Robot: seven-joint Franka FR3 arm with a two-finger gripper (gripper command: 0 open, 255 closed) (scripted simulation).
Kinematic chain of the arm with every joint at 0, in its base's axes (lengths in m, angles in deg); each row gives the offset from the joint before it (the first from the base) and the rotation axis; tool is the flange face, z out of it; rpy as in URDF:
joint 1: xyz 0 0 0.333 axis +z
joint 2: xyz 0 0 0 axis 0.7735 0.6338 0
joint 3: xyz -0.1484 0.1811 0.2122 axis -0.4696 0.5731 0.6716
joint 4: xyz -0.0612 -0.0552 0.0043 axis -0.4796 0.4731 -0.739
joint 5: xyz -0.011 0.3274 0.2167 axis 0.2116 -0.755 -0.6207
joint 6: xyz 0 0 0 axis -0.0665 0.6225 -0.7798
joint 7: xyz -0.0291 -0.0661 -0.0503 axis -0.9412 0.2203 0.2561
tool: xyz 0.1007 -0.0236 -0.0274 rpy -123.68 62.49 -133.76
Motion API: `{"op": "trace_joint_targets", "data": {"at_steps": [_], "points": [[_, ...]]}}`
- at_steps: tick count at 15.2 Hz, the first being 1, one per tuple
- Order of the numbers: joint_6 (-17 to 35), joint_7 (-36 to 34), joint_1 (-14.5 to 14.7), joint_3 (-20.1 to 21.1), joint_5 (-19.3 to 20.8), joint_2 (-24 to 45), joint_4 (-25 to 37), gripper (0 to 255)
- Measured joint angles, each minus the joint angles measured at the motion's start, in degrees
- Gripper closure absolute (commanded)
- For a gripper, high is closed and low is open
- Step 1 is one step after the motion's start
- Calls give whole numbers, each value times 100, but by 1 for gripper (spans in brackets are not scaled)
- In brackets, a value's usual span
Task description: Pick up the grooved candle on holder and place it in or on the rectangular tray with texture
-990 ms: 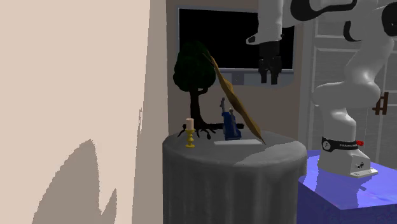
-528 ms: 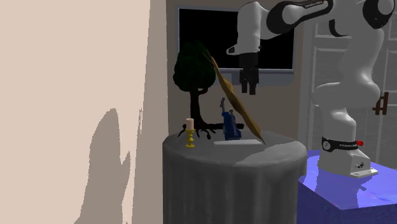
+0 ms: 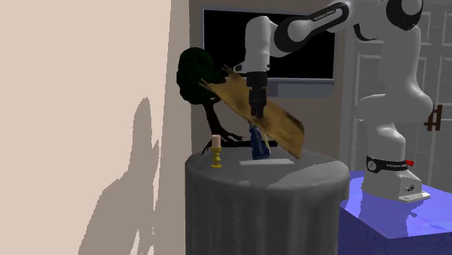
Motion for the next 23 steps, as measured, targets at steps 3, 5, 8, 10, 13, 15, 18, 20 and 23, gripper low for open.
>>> {"op": "trace_joint_targets", "data": {"at_steps": [3,5,8,10,13,15,18,20,23], "points": [[223,148,-15,-41,-134,702,499,0],[290,294,-50,-66,-233,1110,870,0],[246,422,-67,-33,-392,1765,1503,0],[339,569,-151,-56,-491,2269,2036,0],[522,617,-181,-57,-526,2516,2158,0],[648,621,-181,-52,-535,2586,2115,0],[863,630,-184,-44,-548,2702,2029,0],[932,640,-188,-42,-552,2733,1991,0],[946,638,-190,-43,-551,2735,1975,0]]}}
